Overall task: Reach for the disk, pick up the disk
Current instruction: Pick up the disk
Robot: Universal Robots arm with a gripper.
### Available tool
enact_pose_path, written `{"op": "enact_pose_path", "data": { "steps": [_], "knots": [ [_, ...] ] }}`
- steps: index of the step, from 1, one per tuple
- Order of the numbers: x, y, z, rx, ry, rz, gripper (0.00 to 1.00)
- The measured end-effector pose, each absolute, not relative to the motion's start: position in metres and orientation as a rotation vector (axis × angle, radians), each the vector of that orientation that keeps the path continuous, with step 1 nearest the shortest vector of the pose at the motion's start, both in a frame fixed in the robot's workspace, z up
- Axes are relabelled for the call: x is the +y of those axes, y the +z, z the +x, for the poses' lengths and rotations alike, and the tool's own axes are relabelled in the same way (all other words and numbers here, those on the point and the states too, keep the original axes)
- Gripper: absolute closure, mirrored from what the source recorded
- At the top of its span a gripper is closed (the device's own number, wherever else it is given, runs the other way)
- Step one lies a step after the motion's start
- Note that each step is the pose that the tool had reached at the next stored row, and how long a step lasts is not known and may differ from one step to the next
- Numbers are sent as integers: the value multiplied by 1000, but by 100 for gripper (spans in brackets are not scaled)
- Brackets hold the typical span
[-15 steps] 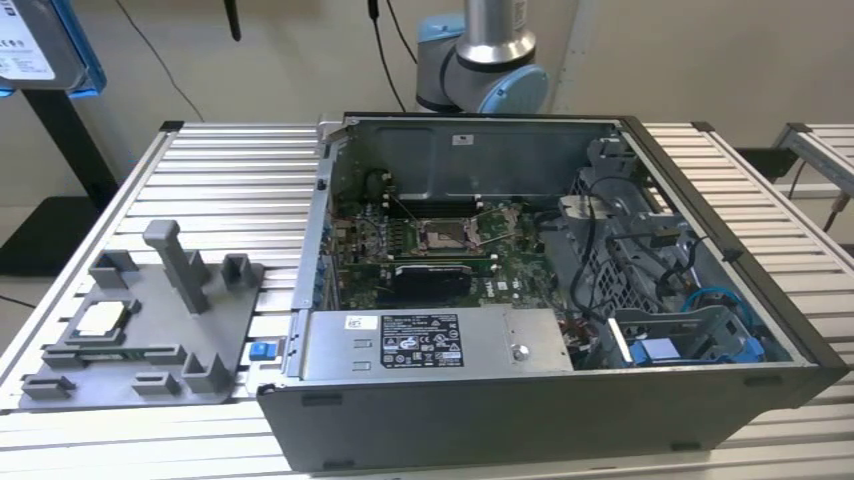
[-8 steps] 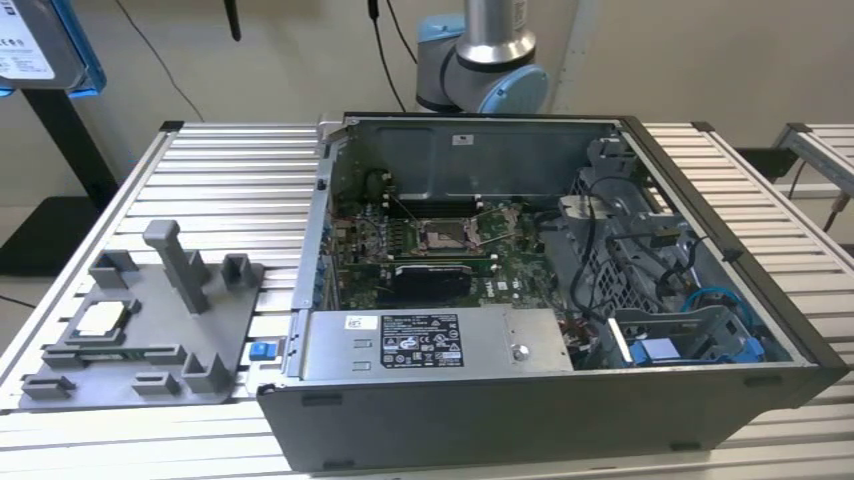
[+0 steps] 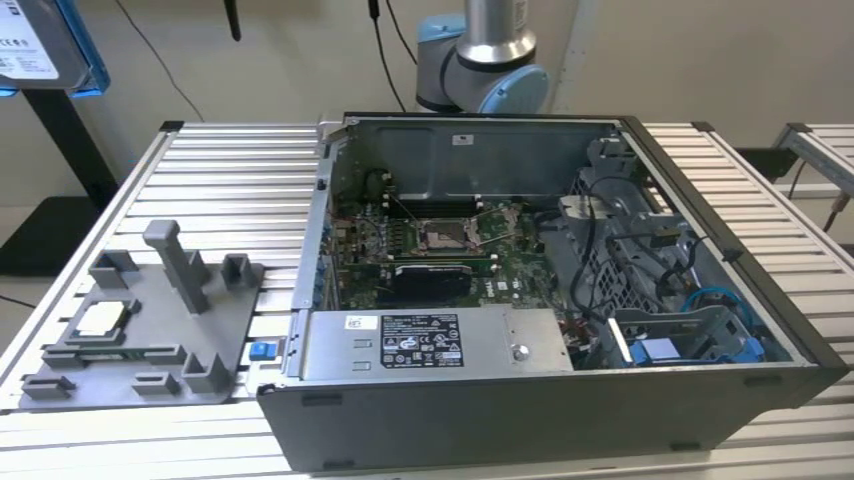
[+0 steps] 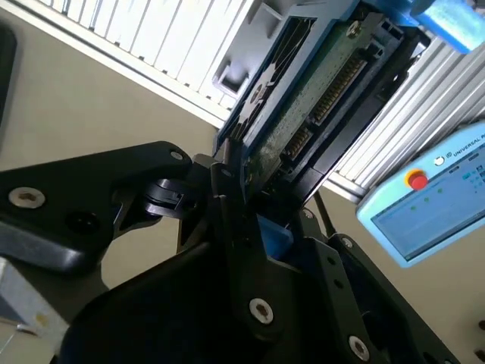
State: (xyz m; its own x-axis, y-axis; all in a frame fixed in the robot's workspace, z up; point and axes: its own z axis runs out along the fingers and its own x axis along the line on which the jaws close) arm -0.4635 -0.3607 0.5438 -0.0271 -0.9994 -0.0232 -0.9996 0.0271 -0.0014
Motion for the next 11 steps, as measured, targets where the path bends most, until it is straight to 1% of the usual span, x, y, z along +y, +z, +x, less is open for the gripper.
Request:
{"op": "enact_pose_path", "data": {
  "steps": [11],
  "knots": [
    [-361,544,-431,2240,27,-2180,100]
  ]
}}
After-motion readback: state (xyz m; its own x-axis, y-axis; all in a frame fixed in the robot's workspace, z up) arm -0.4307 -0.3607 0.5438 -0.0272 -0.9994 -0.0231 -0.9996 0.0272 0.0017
